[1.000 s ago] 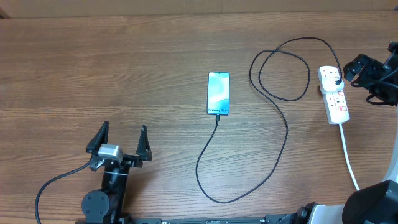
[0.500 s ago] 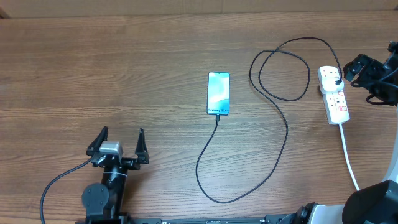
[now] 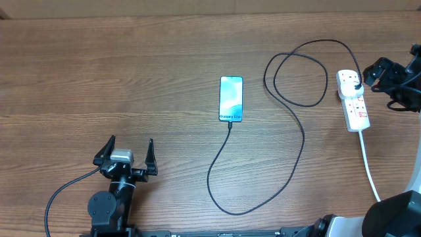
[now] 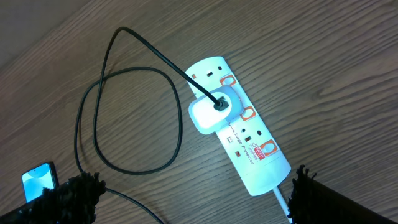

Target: Plug charger to phone and switch on socket

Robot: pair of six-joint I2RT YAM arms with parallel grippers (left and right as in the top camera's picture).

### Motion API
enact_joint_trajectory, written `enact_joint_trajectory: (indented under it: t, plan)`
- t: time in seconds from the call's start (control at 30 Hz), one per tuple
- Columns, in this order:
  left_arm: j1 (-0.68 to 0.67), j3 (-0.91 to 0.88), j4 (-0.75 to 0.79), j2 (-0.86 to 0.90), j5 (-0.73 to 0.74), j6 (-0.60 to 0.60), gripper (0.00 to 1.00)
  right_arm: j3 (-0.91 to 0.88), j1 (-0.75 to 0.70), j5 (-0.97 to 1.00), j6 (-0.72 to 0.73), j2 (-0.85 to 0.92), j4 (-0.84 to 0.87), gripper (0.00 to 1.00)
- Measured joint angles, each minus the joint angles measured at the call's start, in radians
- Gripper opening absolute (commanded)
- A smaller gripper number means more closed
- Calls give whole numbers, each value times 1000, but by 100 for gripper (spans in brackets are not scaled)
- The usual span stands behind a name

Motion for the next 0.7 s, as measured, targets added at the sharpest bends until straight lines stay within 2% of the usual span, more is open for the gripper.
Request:
enact_joint_trajectory:
  t: [0.7]
  plan:
    - [0,0,-4,0,-48,-27,100,0,0,0,0,0,0,100]
